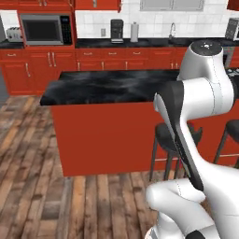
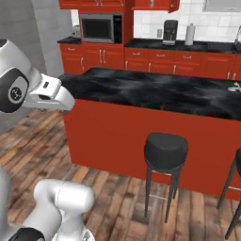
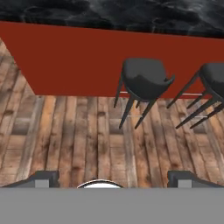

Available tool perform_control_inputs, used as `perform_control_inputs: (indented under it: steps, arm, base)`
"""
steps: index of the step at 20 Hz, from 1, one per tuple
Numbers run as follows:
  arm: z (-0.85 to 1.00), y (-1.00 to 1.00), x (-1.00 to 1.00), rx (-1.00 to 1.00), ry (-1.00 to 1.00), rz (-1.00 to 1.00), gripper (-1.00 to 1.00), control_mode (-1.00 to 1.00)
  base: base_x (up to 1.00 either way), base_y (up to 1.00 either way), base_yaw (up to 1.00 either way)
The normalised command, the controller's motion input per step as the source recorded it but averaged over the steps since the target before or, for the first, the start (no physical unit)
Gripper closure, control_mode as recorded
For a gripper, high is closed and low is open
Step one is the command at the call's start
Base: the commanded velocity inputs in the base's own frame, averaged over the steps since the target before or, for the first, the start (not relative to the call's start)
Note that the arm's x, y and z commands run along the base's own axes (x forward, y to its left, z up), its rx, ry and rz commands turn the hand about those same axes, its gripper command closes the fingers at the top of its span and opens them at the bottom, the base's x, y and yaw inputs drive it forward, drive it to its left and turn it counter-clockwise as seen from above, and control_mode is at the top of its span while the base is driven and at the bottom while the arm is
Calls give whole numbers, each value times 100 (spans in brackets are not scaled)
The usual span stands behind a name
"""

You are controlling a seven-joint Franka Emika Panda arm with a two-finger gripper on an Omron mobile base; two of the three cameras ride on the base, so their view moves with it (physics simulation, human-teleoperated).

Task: There is a bowl on the dining counter. Grab a lemon wedge from the fridge and place it in the bowl. Then get the liquor bottle and glass cup from the cabinet and place them next to the bowl.

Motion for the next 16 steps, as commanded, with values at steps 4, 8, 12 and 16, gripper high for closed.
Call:
perform_control_inputs:
  steps: [4, 8, 12, 16]
  arm:
    - [0, 0, 0, 0, 0, 0, -100, 100]
    - [0, 0, 0, 0, 0, 0, -100, 100]
    - [0, 0, 0, 0, 0, 0, -100, 100]
    - [0, 0, 0, 0, 0, 0, -100, 100]
  base:
    - [0, 100, 0]
    - [0, 100, 0]
    - [0, 100, 0]
    - [0, 100, 0]
